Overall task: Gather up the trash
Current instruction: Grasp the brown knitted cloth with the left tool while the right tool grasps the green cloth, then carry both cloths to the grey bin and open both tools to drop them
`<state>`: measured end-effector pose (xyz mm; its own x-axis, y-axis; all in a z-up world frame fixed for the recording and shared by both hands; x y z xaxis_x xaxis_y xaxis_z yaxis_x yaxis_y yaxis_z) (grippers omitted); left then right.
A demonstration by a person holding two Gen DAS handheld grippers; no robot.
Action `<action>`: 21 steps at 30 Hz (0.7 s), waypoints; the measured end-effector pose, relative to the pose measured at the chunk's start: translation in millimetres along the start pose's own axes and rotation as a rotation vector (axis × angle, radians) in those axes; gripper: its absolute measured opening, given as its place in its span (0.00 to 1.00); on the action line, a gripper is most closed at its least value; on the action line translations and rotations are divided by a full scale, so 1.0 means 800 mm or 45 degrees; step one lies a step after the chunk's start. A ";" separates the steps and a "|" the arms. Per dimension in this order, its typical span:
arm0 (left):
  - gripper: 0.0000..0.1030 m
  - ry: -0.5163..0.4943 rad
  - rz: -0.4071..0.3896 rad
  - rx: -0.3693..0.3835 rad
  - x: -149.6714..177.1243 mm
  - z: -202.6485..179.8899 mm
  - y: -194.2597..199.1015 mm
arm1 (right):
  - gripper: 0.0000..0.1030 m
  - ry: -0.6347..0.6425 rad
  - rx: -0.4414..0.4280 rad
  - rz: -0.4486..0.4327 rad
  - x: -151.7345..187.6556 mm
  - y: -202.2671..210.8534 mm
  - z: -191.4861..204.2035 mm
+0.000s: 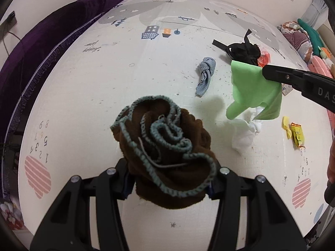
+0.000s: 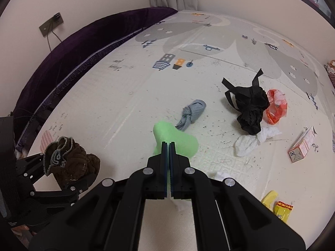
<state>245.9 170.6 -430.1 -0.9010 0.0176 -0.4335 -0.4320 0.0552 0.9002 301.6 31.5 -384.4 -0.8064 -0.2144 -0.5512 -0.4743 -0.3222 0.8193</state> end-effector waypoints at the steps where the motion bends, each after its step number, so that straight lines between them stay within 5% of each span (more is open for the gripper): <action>1: 0.50 0.018 -0.004 -0.009 0.005 0.003 0.009 | 0.01 0.015 -0.020 -0.001 0.001 0.009 0.010; 21: 0.50 0.576 -0.084 -0.303 0.195 0.135 0.216 | 0.01 0.530 -0.394 0.085 0.082 0.120 0.268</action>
<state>35.4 290.7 -346.6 -0.7756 -0.4150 -0.4757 -0.4385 -0.1880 0.8789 127.5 184.4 -308.3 -0.5928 -0.5716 -0.5672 -0.2498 -0.5391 0.8043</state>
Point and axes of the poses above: each gripper's, at about its wrist camera, not at the fingertips, and y roughly against the way its jaws point, z to its left, x to its underside, the point moved 8 cm from there along -y, roughly the way its jaws point
